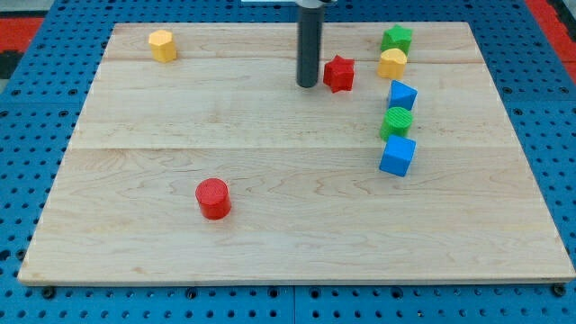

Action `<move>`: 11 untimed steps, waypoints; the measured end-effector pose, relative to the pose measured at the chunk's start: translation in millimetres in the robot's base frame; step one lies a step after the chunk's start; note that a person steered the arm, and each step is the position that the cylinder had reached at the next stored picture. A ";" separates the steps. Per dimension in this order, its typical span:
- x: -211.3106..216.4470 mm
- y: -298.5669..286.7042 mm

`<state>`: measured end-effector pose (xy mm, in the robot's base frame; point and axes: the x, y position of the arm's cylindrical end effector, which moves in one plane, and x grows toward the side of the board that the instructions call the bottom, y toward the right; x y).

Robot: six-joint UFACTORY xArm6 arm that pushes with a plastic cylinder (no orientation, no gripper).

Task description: Push the red star in between the yellow heart and blue triangle

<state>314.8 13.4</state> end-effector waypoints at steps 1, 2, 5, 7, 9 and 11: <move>-24.9 7.5; -8.9 56.5; 35.6 23.3; 17.3 53.1; 10.4 86.3; -0.7 96.9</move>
